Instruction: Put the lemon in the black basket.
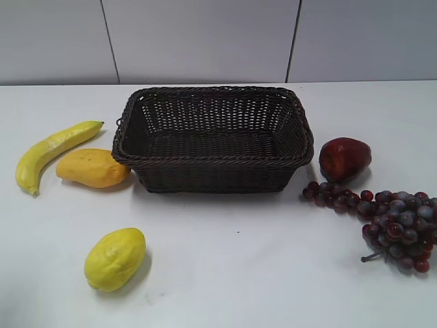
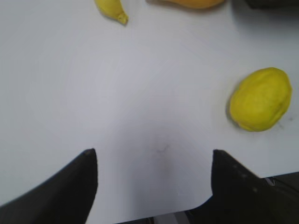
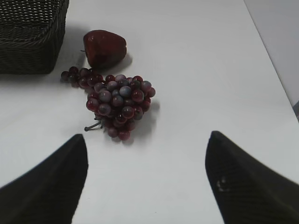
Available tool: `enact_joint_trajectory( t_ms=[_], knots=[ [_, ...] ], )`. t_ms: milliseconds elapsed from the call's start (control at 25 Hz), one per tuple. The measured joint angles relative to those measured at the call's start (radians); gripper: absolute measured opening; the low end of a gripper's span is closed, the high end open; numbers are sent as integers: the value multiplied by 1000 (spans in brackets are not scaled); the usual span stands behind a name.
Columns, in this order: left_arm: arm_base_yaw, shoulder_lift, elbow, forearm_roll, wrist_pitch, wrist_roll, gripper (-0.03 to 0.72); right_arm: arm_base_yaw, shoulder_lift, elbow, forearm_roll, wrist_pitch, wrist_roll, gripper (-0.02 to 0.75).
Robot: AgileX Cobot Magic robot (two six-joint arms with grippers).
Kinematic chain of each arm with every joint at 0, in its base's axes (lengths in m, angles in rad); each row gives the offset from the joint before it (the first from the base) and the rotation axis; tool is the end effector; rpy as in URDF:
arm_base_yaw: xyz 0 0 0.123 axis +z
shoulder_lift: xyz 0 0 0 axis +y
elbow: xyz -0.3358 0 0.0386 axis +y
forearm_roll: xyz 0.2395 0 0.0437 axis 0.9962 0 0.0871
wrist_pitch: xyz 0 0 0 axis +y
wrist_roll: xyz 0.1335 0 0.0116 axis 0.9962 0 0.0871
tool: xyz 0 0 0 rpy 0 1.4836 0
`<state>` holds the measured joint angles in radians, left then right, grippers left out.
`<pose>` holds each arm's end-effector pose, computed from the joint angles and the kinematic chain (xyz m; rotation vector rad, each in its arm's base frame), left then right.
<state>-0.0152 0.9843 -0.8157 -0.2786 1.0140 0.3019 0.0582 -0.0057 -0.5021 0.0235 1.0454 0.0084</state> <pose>0.1509 -0.0336 0.3121 0.2967 2.6069 -0.2646 -0.0275 0.0011 0.2560 -0.0513 2.0210 0.0702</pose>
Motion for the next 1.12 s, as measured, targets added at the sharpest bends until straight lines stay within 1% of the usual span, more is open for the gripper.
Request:
enact_joint_trajectory(
  t_ms=[80,160,320,480,640,760,840,1120],
  knots=[
    [-27,34,-17,-32,-2,36,563,0,0,0,0,0,0,592],
    [-86,59,-24,-42,-16,48,563,0,0,0,0,0,0,592],
    [-244,109,-27,-50,-78,45,563,0,0,0,0,0,0,592],
    [-418,201,-29,-50,-170,10,563,0,0,0,0,0,0,592],
    [-545,338,-49,-9,-214,-25,563,0,0,0,0,0,0,592],
    [-602,442,-69,45,-247,-52,563,0,0,0,0,0,0,592],
    [-618,512,-78,59,-270,-62,563,0,0,0,0,0,0,592],
    [-623,701,-79,70,-334,-66,563,0,0,0,0,0,0,592]
  ],
)
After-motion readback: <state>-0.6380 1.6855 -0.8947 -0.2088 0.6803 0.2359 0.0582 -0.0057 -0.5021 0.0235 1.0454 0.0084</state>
